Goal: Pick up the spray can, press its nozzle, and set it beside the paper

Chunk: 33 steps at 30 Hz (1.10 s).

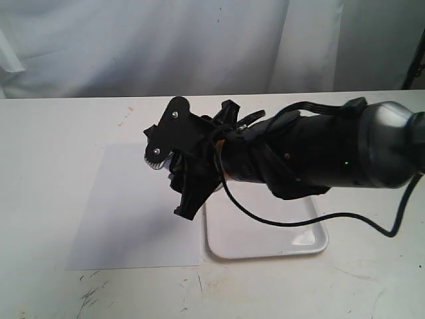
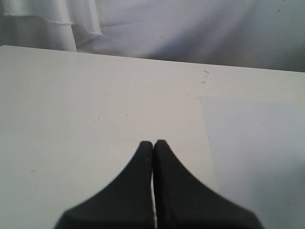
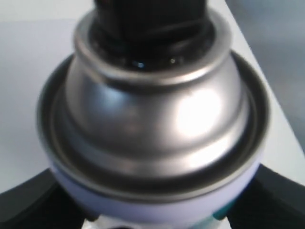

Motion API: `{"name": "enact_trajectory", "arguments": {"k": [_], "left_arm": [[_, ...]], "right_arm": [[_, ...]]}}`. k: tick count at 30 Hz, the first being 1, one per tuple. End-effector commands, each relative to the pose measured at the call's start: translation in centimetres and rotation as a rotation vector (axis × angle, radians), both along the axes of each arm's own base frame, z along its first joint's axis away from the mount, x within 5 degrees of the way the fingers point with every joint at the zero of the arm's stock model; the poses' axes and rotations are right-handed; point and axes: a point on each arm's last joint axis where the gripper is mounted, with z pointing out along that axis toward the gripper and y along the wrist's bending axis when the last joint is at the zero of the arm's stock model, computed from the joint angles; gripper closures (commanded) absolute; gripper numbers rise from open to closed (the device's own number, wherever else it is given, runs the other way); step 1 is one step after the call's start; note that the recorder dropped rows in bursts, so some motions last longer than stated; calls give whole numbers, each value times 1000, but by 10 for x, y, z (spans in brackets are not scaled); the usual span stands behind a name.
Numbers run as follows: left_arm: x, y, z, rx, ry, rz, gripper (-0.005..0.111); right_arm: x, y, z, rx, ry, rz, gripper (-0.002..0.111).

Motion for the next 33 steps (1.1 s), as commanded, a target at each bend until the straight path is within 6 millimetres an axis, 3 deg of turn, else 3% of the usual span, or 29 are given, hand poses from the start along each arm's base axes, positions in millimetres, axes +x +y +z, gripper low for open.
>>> {"name": "enact_trajectory", "arguments": {"k": [1,15,33], "left_arm": [[0,0,-1,-1,-4,1,107],[0,0,-1,-1,-4,1,107],[0,0,-1,-1,-4,1,107]], "right_arm": [[15,5,7,-95,-155,-128,108],[13,41,-8,-213,-197,-149,108],[16,34,-8,-216,-151,-261,108]]}}
